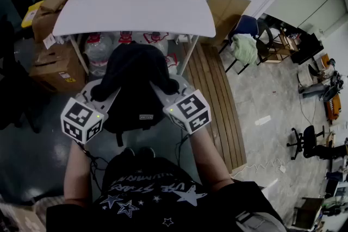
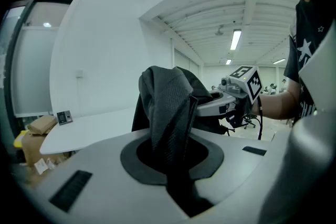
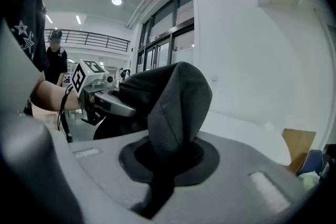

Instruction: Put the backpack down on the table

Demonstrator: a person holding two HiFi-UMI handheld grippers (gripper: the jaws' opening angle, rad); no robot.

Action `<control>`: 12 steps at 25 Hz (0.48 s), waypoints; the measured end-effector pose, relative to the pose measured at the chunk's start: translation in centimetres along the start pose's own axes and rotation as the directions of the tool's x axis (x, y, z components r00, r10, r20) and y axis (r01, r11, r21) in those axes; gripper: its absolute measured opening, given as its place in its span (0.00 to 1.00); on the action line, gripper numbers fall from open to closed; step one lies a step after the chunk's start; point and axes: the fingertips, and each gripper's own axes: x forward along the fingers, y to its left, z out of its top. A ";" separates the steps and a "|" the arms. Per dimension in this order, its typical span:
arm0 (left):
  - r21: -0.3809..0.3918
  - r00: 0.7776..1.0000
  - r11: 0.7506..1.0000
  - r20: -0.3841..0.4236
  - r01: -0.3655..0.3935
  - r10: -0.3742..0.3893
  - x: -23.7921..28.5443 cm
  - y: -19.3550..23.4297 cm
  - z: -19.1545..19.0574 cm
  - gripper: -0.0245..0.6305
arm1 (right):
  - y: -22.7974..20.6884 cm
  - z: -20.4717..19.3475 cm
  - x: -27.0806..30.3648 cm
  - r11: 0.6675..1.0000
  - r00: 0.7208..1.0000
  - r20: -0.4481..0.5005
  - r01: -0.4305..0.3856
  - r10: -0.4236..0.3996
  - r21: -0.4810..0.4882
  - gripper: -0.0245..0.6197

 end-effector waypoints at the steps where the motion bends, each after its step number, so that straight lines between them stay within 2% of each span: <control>1: 0.002 1.000 1.000 0.000 -0.002 0.002 0.1 0.0 0.0 0.11 | 0.0 -0.1 0.0 1.000 1.000 0.003 -0.004 0.004 0.002 0.08; 12: -0.016 1.000 1.000 0.004 -0.020 0.020 0.2 -1.8 -0.1 0.11 | 0.0 -0.8 -1.5 1.000 1.000 0.012 -0.019 0.019 -0.003 0.08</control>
